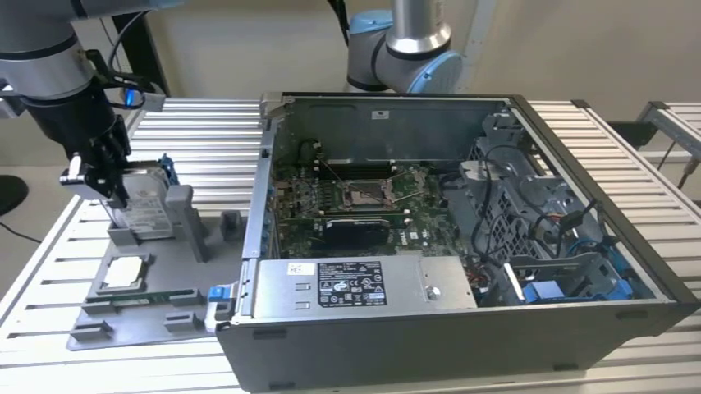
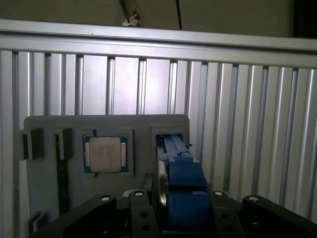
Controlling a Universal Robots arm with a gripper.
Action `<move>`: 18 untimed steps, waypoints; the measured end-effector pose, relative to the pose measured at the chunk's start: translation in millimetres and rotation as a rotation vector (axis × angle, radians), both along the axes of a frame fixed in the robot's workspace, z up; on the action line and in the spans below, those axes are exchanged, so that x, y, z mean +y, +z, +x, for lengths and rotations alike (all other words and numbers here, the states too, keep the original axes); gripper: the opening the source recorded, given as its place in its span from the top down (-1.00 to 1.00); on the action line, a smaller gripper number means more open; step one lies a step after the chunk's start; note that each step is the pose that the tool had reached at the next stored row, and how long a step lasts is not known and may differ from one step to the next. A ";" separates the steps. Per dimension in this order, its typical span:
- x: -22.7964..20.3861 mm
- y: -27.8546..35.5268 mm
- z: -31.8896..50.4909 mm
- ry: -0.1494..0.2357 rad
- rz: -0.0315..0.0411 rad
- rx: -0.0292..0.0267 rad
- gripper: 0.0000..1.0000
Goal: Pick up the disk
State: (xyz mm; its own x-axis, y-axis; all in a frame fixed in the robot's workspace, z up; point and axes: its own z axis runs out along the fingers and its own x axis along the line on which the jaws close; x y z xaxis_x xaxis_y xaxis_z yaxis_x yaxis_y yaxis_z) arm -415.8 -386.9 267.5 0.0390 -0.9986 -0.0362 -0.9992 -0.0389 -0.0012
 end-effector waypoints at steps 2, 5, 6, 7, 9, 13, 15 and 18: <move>0.0 -0.1 0.0 0.000 0.0002 -0.0001 -1.00; 0.0 -0.1 0.0 0.000 0.0006 -0.0002 1.00; 0.0 -0.1 0.0 0.000 0.0006 -0.0003 1.00; 0.0 -0.2 0.0 0.000 0.0006 -0.0003 1.00; 0.0 -0.2 0.0 0.000 0.0008 -0.0003 1.00; 0.0 -0.2 0.0 0.000 0.0010 -0.0003 1.00; 0.0 -0.2 0.0 0.000 0.0012 -0.0004 1.00; 0.0 -0.2 0.0 0.000 0.0013 -0.0003 1.00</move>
State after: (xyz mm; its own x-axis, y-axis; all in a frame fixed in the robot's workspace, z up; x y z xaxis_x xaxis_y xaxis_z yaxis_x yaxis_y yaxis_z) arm -415.7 -386.9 267.3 0.0389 -0.9985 -0.0375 -0.9992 -0.0389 -0.0015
